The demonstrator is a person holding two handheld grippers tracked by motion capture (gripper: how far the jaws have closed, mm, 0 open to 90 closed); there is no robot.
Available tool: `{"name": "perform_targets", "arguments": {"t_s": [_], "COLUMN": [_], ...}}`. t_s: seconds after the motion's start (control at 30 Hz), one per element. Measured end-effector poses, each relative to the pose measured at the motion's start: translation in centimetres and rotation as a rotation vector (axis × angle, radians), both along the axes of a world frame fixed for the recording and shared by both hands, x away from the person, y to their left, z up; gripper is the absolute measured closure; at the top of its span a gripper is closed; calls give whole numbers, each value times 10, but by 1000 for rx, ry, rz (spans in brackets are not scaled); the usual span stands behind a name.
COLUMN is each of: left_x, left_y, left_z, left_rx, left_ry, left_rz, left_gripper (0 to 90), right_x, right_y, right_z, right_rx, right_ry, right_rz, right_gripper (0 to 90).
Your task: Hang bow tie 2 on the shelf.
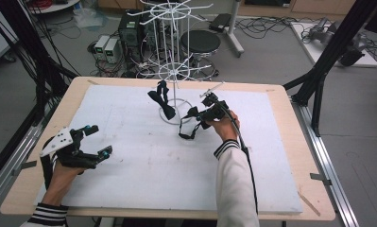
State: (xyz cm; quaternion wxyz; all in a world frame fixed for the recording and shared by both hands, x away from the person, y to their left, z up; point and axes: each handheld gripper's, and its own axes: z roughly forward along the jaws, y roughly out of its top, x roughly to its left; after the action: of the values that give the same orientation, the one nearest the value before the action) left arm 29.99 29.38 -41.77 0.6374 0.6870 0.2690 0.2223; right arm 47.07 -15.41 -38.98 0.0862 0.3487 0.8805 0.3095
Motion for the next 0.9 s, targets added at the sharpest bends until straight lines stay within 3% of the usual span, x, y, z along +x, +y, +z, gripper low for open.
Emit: {"name": "perform_targets", "arguments": {"t_s": [0.9], "left_x": [0], "left_y": [-4], "left_z": [-1], "left_rx": [8], "left_ry": [3], "left_rz": [-8], "left_gripper": [17], "right_x": [-34], "right_y": [-21], "right_z": [48], "right_rx": [112], "right_ry": [-141], "right_rz": [29], "right_gripper": [767]}}
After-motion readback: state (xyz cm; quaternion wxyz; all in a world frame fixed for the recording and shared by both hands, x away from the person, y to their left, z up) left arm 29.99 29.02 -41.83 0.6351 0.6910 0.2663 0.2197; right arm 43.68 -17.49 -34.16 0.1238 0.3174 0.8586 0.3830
